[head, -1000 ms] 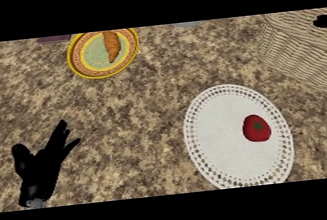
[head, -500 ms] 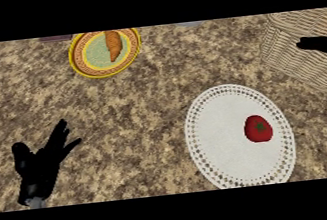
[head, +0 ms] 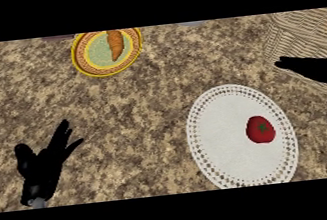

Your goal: Pick the tomato from the placemat and place it in the basket

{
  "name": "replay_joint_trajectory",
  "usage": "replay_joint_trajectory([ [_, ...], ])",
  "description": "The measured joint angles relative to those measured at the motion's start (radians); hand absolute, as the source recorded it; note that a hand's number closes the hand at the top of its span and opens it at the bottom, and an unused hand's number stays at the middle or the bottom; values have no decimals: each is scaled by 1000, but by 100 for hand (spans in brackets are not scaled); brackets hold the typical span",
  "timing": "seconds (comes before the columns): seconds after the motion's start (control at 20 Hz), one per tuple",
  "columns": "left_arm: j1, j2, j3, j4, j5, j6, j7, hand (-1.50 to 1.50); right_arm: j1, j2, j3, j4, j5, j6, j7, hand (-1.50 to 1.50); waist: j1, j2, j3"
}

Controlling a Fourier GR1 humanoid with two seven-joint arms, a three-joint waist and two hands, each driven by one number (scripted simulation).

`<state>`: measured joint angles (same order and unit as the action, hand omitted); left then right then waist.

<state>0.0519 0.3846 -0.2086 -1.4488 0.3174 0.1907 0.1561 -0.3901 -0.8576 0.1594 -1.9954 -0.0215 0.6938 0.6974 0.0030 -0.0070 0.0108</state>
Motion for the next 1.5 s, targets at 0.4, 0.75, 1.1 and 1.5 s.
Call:
replay_joint_trajectory([
  [0.4, 10, -3, 9, -7, -12, -15, -7, 0, 79, 67, 66, 64, 196, -40, -119, -150, 0, 0, 0],
  [0.75, 10, -15, 11, -7, -32, -7, 5, 0, 128, 129, 120, 132, 346, -114, -229, -150, 2, -1, 2],
  [1.1, 12, -13, 29, -3, -25, -36, 3, 0, 140, 185, 154, 214, 454, -174, -303, -150, 3, -1, 1],
  [1.5, 29, -26, 31, -26, -46, -28, 12, 0, 156, 219, 164, 273, 527, -210, -374, -150, 1, -2, 1],
])
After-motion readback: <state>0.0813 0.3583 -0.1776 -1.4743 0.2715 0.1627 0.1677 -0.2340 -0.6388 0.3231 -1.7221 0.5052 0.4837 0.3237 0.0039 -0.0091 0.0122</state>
